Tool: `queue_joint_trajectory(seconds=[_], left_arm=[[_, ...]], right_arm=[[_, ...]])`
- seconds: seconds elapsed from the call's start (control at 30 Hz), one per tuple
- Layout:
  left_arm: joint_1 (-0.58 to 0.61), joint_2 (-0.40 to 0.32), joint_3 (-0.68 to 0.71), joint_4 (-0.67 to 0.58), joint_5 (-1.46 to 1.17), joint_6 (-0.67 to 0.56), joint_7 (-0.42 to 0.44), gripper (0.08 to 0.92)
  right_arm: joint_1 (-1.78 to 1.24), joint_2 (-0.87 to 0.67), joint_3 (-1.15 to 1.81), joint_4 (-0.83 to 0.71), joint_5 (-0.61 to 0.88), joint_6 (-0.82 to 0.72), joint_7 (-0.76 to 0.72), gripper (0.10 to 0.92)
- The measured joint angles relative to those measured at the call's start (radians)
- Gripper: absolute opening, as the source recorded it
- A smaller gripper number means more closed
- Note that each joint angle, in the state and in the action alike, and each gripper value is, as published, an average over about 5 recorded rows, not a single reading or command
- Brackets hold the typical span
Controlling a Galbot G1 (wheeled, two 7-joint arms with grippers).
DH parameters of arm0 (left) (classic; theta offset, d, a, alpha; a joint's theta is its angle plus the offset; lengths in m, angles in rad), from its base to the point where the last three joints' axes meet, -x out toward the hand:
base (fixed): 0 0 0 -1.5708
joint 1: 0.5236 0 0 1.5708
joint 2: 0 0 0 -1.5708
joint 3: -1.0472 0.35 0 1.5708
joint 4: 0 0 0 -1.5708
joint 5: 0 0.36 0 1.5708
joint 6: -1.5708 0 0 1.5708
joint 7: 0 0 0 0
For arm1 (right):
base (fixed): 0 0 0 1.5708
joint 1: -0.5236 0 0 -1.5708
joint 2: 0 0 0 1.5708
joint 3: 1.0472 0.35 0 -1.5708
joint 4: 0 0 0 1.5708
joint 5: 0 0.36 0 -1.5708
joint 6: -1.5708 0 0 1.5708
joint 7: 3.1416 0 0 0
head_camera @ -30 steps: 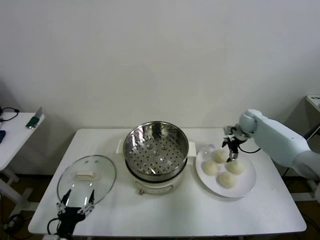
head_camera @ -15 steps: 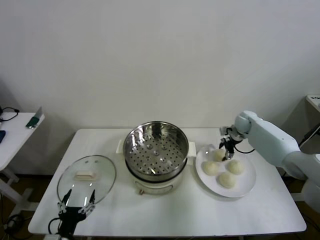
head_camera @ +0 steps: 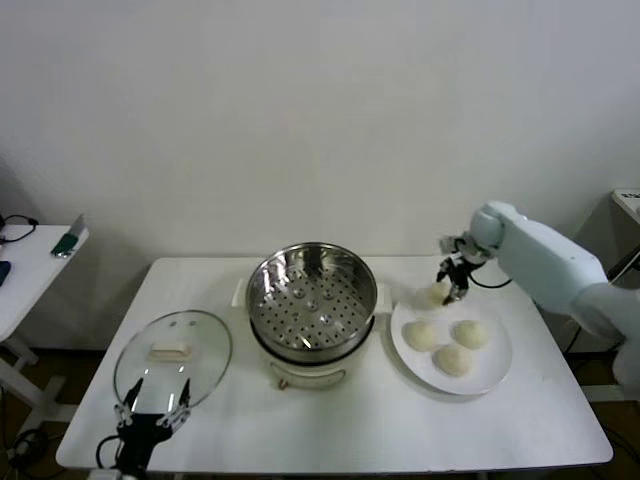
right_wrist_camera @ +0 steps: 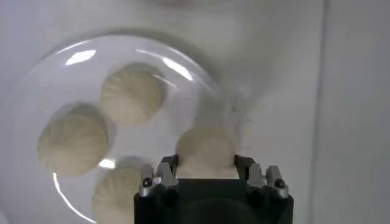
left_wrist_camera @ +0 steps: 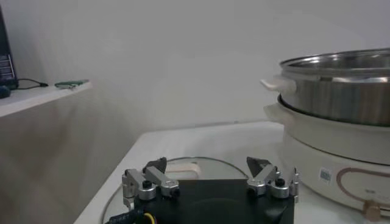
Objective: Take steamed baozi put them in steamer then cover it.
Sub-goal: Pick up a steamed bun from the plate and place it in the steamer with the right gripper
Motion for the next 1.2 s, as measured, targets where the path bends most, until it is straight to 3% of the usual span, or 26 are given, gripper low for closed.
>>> queue_joint_trajectory(seconds=[0.3, 0.53, 1.2], left_arm=[[-0.003, 0.002, 0.0, 0.001, 0.004, -0.002, 0.0, 0.823], [0.0, -0.001, 0.001, -0.004, 0.011, -0.004, -0.001, 0.823], [-0.001, -0.008, 0.021, 0.02, 0.036, -0.016, -0.005, 0.823]], right_arm=[[0.266, 0.065, -0.115, 0.228, 0.062, 0.152, -0.006, 0.636], [0.312, 0.168, -0.168, 0.338, 0.027, 0.299, 0.021, 0.634], [0.091, 0.343, -0.127, 0.181, -0.292, 0.587, 0.125, 0.636]])
